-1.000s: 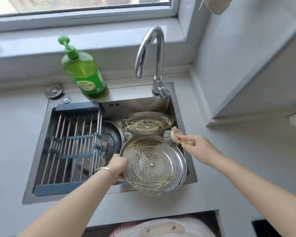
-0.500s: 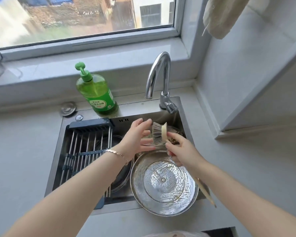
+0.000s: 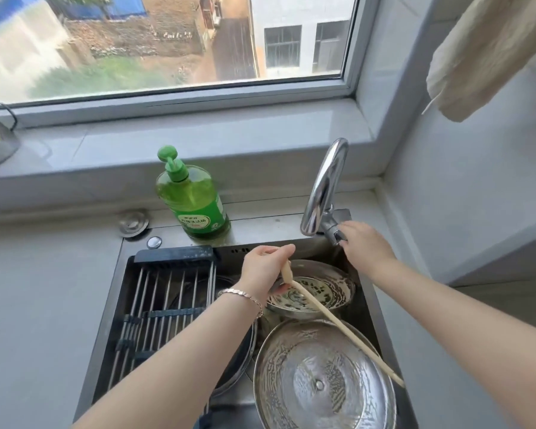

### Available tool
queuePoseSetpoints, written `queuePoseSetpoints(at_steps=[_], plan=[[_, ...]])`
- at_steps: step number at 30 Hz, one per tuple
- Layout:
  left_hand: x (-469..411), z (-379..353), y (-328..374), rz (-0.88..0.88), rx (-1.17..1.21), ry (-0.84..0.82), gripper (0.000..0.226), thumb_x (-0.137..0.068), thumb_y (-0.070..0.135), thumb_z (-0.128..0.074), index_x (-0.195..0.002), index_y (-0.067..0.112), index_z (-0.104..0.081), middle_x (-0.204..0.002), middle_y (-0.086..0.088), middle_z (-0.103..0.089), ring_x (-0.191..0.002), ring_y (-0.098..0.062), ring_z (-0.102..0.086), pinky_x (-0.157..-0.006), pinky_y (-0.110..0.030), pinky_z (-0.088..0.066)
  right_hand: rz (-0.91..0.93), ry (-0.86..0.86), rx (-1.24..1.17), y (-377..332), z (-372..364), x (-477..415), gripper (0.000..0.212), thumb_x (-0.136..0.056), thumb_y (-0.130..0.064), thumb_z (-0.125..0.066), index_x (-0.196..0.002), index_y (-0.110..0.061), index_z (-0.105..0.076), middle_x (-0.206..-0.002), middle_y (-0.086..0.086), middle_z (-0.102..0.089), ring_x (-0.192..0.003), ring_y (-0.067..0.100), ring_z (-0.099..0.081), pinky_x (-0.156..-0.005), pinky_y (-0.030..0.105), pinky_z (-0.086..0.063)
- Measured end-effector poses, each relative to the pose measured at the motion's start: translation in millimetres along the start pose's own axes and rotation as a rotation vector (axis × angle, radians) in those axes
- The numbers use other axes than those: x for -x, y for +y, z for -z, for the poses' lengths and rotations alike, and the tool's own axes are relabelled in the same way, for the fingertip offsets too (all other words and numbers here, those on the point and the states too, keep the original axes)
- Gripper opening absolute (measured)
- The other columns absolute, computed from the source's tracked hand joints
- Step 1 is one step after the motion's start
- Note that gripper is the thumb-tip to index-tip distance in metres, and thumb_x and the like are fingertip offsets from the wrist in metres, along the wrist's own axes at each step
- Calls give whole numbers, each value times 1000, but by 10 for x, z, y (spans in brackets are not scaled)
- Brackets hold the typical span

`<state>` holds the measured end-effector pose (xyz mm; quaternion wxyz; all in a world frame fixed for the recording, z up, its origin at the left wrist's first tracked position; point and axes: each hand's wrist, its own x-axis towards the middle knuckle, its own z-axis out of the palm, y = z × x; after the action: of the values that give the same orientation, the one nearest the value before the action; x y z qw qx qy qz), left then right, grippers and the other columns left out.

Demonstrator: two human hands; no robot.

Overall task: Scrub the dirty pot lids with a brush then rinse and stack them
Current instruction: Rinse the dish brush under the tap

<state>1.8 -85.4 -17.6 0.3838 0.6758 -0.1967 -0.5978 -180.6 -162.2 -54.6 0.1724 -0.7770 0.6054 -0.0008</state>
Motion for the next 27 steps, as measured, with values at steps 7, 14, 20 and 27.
queuePoseSetpoints(at_steps=[7, 14, 20, 27], plan=[[-58, -144, -31, 24, -35, -36, 27, -84, 30, -69, -102, 11, -61, -68, -2, -62, -58, -13, -55, -52, -24, -47, 107, 32, 155, 97, -53, -148, 25, -95, -24, -50, -113, -9, -59, -103, 9, -59, -101, 27, -51, -76, 36, -43], [-17, -272, -51, 25, -51, -48, 35, -84, 33, -68, -109, 9, -61, -82, -4, -64, -63, -12, -58, -50, -19, -49, 164, 58, 182, 168, -101, -134, 27, -97, -23, -46, -106, -3, -61, -99, 13, -61, -95, 32, -55, -72, 37, -43], [-24, -288, -66, 11, -48, -23, 33, -84, 32, -69, -105, 9, -61, -77, -4, -62, -63, -15, -56, -56, -25, -48, 182, 75, 168, 194, -112, -79, 29, -98, -21, -44, -111, -2, -62, -101, 14, -62, -96, 32, -55, -71, 36, -41], [-38, -263, -102, 27, -52, -13, 26, -84, 33, -69, -98, 12, -61, -80, -6, -62, -67, -16, -57, -54, -23, -50, 196, 52, 202, 216, -126, -117, 30, -99, -22, -41, -115, -5, -60, -105, 11, -61, -98, 29, -55, -76, 37, -43]])
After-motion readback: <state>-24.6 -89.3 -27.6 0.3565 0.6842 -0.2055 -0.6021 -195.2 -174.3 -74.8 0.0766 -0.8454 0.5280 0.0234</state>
